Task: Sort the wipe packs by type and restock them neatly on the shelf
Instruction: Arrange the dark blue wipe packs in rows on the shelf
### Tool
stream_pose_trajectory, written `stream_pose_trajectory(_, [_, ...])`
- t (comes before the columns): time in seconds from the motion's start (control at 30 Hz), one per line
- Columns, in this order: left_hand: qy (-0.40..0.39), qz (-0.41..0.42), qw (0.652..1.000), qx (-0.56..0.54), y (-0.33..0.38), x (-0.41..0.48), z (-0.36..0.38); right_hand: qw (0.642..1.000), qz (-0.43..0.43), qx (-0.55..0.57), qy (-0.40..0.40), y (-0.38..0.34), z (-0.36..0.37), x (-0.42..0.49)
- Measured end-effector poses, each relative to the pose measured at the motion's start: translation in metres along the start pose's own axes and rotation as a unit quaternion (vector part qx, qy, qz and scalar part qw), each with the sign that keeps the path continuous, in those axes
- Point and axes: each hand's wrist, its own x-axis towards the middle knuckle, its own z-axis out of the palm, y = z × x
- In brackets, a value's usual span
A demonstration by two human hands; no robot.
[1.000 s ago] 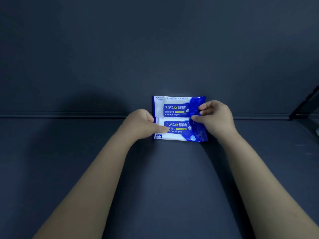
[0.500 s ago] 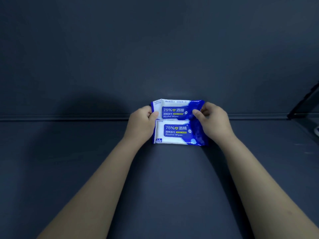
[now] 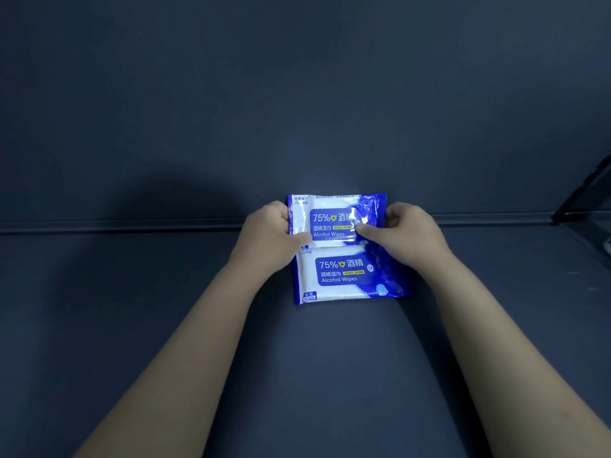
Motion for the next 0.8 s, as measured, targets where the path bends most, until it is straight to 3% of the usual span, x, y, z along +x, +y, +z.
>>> stream_pose_trajectory(0.3, [-0.031,-0.019,0.999,0.038,0.003,-0.002,-0.006,0.999,0.034,-0.035,-0.016,-0.006,-0.007,-0.004])
stream_pose_trajectory(0.47, [-0.042,-0.032,0.996,0.075,0.006,-0.003,-0.007,0.990,0.065,-0.092,-0.082,-0.011,-0.018,-0.013])
stream_pose_trajectory(0.63, [-0.056,-0.050,0.988,0.136,0.003,-0.001,-0.008,0.984,0.068,-0.134,-0.091,-0.012,-0.016,-0.016])
stream_pose_trajectory(0.8, [-0.042,-0.041,0.996,0.072,-0.001,0.000,-0.005,0.986,0.097,-0.025,-0.134,-0.009,-0.018,-0.013])
